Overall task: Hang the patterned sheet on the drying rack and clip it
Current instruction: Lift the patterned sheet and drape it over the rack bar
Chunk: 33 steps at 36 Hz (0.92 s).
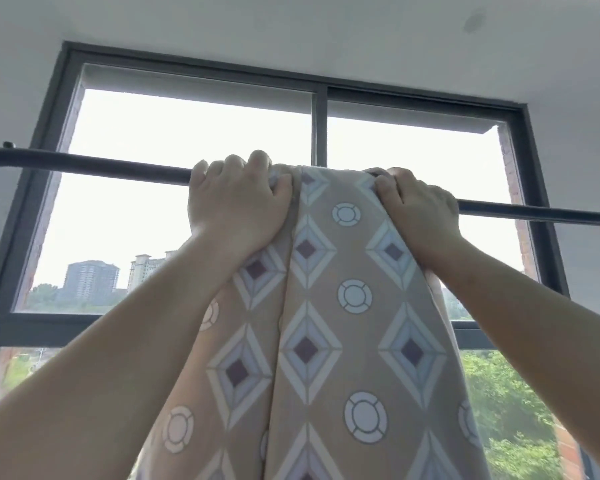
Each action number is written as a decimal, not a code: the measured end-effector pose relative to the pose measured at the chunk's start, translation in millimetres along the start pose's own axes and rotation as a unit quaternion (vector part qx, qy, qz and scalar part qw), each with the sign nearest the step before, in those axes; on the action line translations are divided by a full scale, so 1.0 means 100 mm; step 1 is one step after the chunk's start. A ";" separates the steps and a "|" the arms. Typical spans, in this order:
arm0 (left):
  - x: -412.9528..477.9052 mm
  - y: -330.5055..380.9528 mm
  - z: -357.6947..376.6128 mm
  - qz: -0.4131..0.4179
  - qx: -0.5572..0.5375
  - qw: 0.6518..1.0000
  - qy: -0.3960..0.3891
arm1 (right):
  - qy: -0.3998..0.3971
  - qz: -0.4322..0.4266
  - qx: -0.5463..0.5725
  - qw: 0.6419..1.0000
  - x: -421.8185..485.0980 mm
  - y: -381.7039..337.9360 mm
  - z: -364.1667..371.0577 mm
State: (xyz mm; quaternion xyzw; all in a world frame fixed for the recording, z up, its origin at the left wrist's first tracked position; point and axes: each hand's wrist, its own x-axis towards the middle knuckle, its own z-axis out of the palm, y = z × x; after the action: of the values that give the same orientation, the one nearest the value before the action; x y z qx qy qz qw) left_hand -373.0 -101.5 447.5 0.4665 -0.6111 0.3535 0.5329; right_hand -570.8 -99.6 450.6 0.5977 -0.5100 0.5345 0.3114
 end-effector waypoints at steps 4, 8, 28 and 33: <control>0.05 0.03 -0.12 -0.008 0.010 0.999 -0.037 | 0.111 0.008 0.113 0.987 -0.15 -0.02 0.02; 0.04 0.10 -0.12 -0.025 0.019 0.998 -0.061 | 0.160 0.015 0.181 0.970 -0.15 -0.05 0.03; 0.10 0.15 -0.12 -0.047 0.011 0.997 -0.065 | 0.100 0.126 -0.077 0.984 0.08 0.44 -0.42; 0.15 0.48 -0.09 0.040 -0.023 0.994 -0.104 | -0.009 -0.003 -0.025 1.000 0.02 0.12 -0.16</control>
State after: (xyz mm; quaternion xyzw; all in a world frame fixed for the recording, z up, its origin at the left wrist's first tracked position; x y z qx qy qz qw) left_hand -415.7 -80.5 466.9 0.4634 -0.6891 0.3100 0.4629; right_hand -587.6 -88.6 453.9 0.5957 -0.5243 0.5154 0.3234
